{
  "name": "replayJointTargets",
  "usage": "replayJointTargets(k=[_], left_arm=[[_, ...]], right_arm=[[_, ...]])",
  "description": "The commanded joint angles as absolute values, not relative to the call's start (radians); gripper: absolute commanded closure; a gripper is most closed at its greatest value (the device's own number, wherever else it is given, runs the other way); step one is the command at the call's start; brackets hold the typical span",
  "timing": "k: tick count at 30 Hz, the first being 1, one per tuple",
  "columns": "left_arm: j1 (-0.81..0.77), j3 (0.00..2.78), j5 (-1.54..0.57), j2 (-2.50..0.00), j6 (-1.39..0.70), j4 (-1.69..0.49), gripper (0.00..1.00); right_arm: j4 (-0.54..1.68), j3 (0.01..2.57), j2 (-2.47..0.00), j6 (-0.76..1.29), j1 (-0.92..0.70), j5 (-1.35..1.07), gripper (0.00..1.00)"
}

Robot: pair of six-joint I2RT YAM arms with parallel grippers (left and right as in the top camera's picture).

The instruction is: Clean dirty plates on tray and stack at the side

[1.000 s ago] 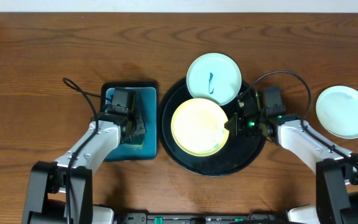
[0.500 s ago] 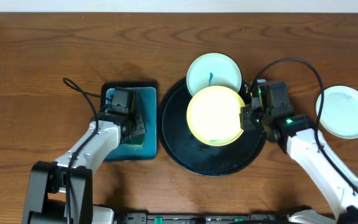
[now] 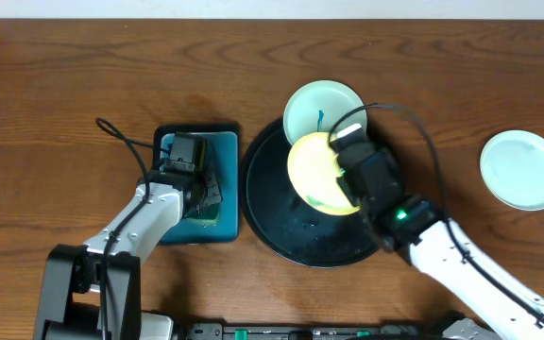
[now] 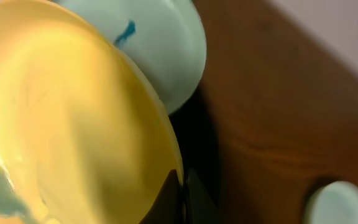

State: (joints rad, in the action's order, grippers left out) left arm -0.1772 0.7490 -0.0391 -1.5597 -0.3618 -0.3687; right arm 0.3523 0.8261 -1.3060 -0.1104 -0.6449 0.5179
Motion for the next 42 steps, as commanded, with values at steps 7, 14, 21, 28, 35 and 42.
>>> replayJointTargets(k=[7,14,21,28,35,42], left_arm=[[-0.175,0.735,-0.049,-1.605,-0.349,-0.388,0.93],[-0.175,0.735,-0.049,-1.605,-0.349,-0.388,0.92],[-0.175,0.735,-0.049,-1.605,-0.349,-0.388,0.93],[-0.175,0.735,-0.049,-1.605,-0.349,-0.388,0.92],[-0.175,0.735,-0.049,-1.605,-0.349,-0.388,0.92],[-0.175,0.735,-0.049,-1.605,-0.349,-0.388,0.92]], right_arm=[[0.250,0.851,-1.292,-0.271,-0.859,0.866,0.99],[0.242,0.851,-1.292,-0.284,-0.977,0.991,0.99],[0.199,0.851,-1.292,-0.416,-1.024,1.047,0.99],[0.119,0.851,-1.292,-0.642,-1.041,1.048,0.99],[0.022,0.851,-1.292,-0.812,-1.042,1.085,0.99],[-0.074,0.851,-1.292,-0.892,-1.042,1.103,0.99]])
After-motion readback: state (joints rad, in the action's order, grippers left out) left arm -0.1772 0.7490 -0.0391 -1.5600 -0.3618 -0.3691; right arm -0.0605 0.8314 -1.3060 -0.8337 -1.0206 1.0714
